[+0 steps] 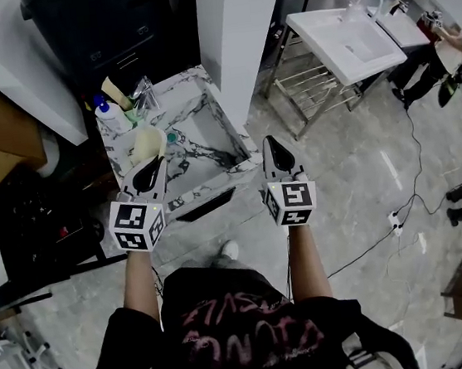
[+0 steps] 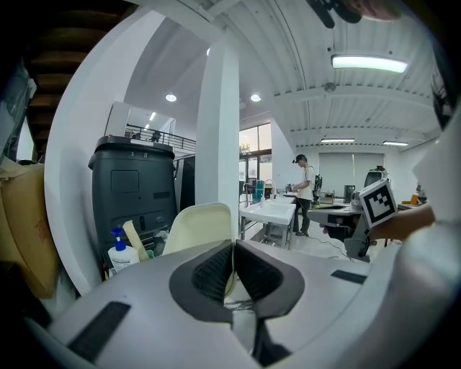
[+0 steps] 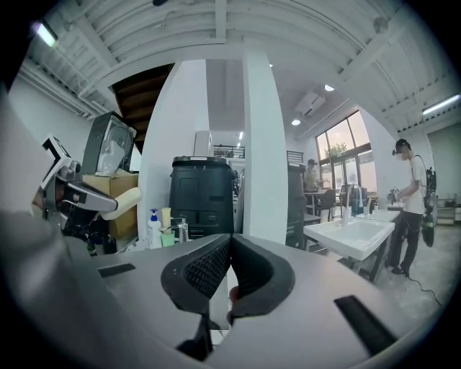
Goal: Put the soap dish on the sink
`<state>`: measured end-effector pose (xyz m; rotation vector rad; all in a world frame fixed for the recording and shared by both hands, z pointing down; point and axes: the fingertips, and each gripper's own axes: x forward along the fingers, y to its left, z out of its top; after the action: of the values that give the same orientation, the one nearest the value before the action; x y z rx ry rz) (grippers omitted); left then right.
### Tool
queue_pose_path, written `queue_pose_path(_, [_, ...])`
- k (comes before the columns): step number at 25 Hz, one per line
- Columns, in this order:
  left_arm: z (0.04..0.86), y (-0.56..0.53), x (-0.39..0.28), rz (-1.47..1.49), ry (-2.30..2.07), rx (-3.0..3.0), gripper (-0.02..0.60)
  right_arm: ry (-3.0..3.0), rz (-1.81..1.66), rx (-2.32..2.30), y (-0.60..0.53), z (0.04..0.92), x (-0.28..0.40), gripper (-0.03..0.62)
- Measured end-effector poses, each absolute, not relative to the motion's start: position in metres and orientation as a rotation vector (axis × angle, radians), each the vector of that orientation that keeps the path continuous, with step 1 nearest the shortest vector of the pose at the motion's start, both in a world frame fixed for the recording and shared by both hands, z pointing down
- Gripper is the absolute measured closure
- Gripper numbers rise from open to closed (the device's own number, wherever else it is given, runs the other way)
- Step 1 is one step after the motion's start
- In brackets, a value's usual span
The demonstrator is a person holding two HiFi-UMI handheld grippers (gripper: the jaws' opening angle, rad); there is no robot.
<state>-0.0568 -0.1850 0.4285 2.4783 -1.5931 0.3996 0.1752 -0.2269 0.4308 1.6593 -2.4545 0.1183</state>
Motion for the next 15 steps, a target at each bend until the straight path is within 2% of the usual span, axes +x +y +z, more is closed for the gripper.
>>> queue_pose_path(15, [0.435,-0.226,-0.054,0.457,-1.615,2.464,0.555,-2.447,0.092,1.61,-0.273,0.438,0.164,0.58])
